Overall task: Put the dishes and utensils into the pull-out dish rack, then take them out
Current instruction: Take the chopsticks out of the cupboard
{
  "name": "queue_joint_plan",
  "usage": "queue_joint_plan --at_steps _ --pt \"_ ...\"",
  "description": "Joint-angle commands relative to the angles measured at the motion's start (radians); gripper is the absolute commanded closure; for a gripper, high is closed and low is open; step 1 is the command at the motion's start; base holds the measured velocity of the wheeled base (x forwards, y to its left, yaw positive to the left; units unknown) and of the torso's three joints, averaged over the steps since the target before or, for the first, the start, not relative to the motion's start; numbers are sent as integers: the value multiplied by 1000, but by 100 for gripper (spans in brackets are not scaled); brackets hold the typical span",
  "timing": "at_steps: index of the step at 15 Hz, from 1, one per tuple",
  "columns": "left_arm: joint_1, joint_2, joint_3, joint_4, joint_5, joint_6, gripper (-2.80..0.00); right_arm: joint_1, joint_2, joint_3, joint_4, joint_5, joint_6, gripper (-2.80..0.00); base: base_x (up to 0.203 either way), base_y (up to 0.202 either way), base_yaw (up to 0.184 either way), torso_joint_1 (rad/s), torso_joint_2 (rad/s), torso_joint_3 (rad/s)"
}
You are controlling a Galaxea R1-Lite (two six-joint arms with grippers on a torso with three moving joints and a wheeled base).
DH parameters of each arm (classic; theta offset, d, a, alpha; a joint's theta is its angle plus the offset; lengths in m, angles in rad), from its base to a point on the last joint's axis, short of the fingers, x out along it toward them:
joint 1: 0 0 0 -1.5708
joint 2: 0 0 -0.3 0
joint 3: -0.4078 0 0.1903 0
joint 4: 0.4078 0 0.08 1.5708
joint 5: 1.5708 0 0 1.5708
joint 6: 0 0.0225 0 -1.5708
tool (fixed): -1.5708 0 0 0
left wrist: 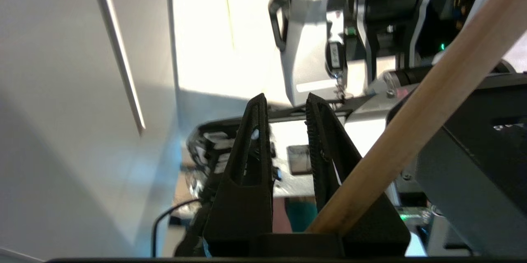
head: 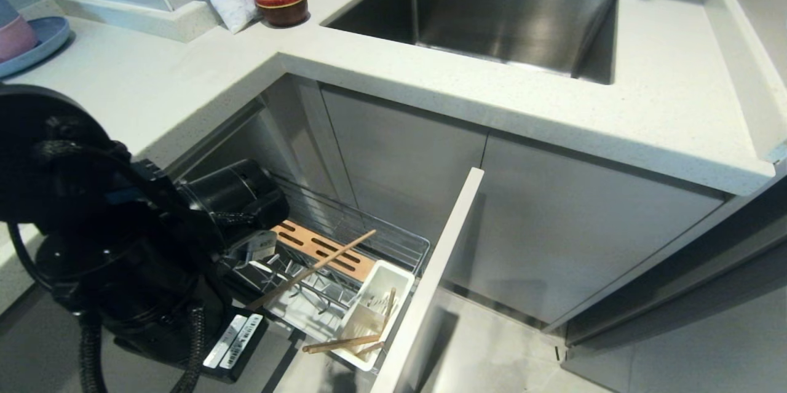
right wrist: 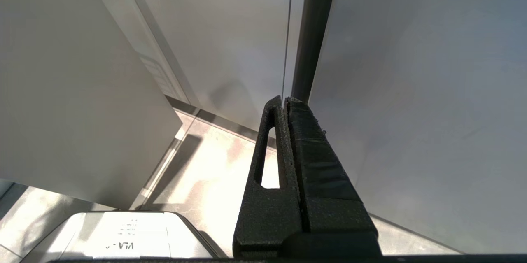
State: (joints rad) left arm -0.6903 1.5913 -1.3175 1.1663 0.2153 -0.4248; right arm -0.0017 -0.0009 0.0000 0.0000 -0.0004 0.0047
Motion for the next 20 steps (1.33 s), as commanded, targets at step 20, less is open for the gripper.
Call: queue_joint_plan --at_steps 20 --pt "739 -676 -150 -291 277 387 0 0 -4 2 0 0 0 0 0 0 0 0 0 0"
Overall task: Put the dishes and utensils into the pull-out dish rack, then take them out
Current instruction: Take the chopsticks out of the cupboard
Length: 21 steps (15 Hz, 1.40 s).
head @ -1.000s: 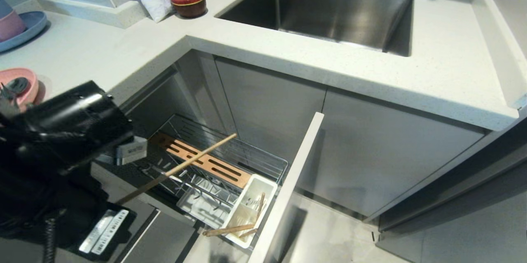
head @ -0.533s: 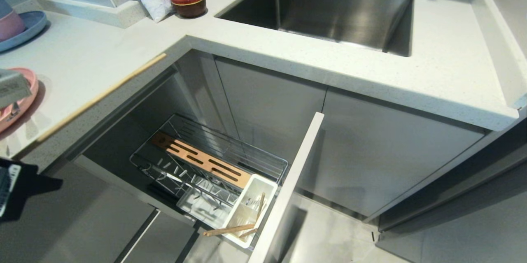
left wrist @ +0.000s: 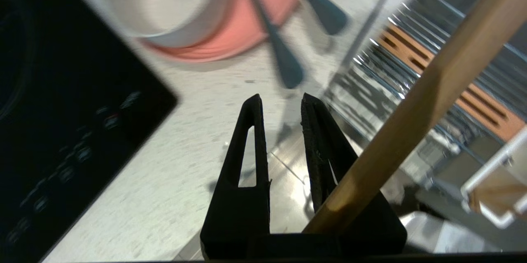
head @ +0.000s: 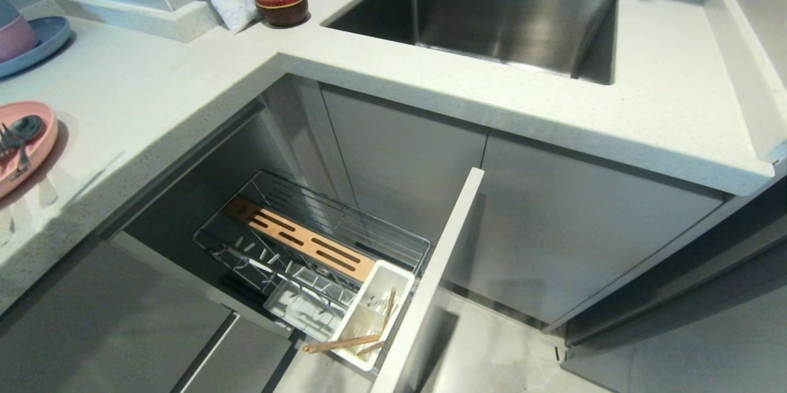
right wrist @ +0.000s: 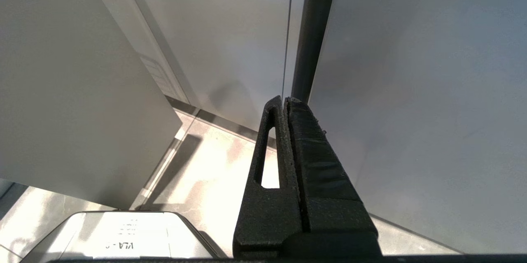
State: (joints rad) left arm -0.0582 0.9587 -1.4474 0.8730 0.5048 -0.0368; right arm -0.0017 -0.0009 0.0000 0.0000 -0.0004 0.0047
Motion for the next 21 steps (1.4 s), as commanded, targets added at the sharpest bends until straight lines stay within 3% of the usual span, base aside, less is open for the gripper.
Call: queue_joint_plan --at_steps 1,3,5,8,12,15,21 --pt "184 -57 -34 2 -34 -6 0 0 -4 2 0 -1 0 0 0 0 0 0 0 0" --pt "329 -70 -40 3 -75 -54 0 0 -4 2 0 -1 0 0 0 0 0 0 0 0" --pt "474 -66 -35 4 -171 -115 0 0 -4 2 0 -1 0 0 0 0 0 0 0 0" --pt "620 -23 16 4 -328 -281 0 0 -4 2 0 -1 0 0 0 0 0 0 0 0" --pt "706 68 39 0 -448 -527 0 0 -4 2 0 0 0 0 0 0 0 0 0 0" --pt "735 125 35 -19 -521 -657 0 0 -4 2 0 0 0 0 0 0 0 0 0 0" --pt "784 254 32 -53 -690 -828 0 0 -4 2 0 -1 0 0 0 0 0 0 0 0"
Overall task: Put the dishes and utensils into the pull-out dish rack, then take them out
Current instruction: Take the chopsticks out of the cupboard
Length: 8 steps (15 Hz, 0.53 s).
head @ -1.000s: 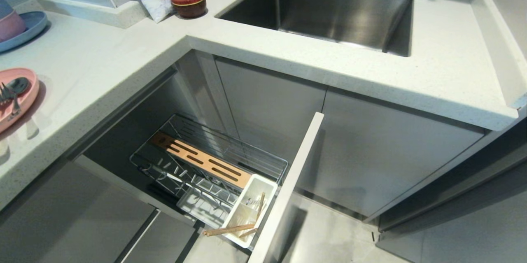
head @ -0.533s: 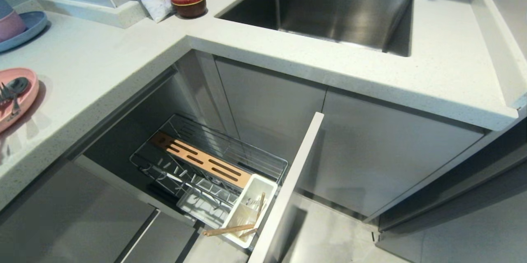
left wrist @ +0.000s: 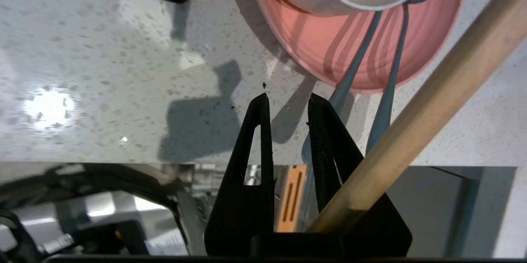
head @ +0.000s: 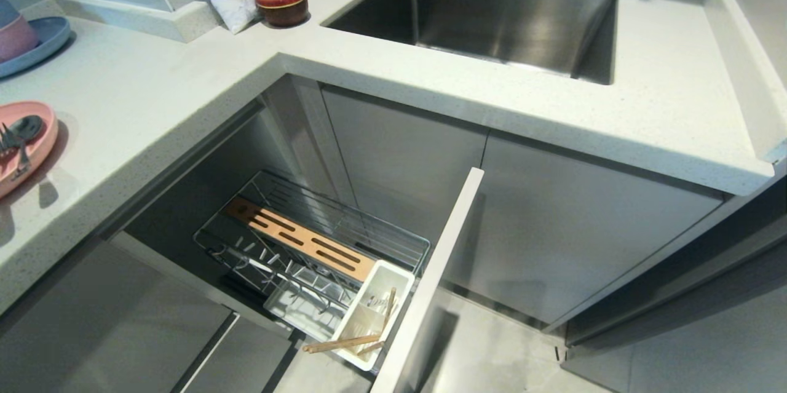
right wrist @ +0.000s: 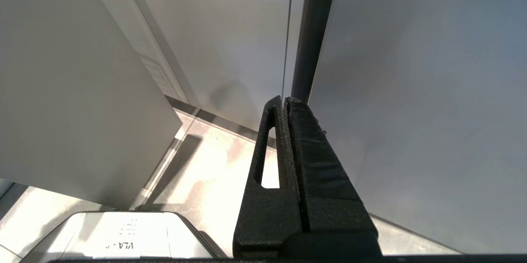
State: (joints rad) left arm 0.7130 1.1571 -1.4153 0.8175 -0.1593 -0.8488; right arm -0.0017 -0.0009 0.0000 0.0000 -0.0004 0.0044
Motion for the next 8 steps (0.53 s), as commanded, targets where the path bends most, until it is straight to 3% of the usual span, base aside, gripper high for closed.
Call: queue_joint_plan --at_steps 1,5,8 --pt "22 70 1 3 -60 -24 0 0 -4 2 0 0 0 0 0 0 0 0 0 0" --pt "67 124 0 -15 -212 -56 0 0 -4 2 0 0 0 0 0 0 0 0 0 0" --pt "69 159 3 -35 -239 -74 0 0 -4 2 0 0 0 0 0 0 0 0 0 0"
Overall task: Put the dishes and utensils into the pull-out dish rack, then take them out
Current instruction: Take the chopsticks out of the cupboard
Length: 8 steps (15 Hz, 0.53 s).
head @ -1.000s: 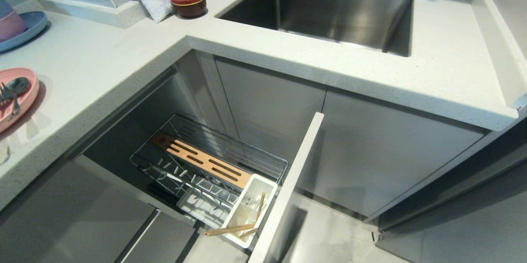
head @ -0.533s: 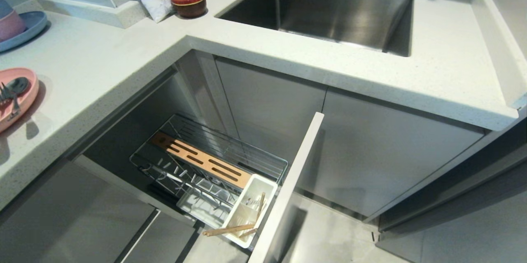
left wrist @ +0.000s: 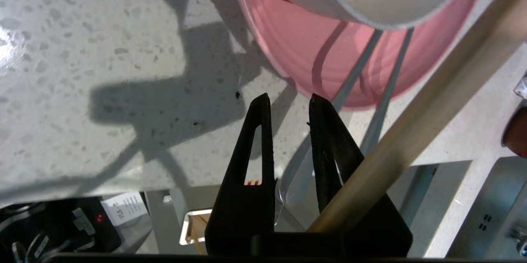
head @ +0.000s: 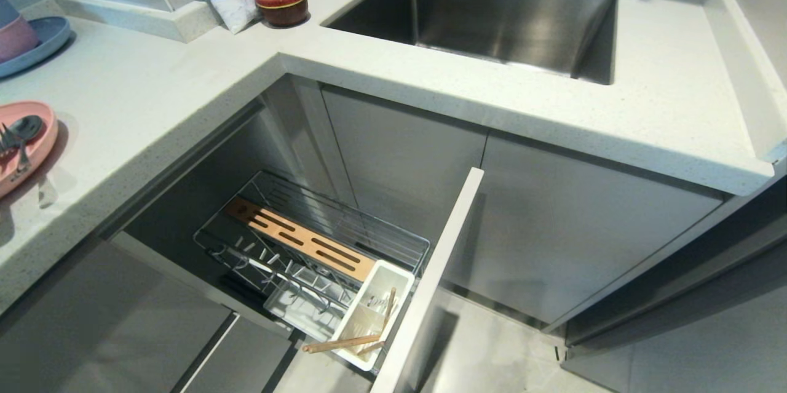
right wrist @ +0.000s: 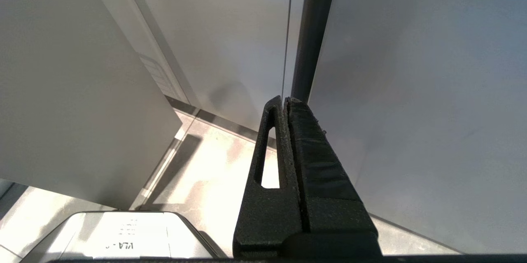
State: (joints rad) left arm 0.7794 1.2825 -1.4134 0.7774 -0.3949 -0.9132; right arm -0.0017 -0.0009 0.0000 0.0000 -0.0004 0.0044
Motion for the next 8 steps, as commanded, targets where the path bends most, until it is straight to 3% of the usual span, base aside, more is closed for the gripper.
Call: queue_joint_plan --at_steps 1,8 --pt "7 46 1 5 -5 -15 0 0 -4 2 0 0 0 0 0 0 0 0 0 0" --pt "60 110 -2 6 -55 -35 0 0 -4 2 0 0 0 0 0 0 0 0 0 0"
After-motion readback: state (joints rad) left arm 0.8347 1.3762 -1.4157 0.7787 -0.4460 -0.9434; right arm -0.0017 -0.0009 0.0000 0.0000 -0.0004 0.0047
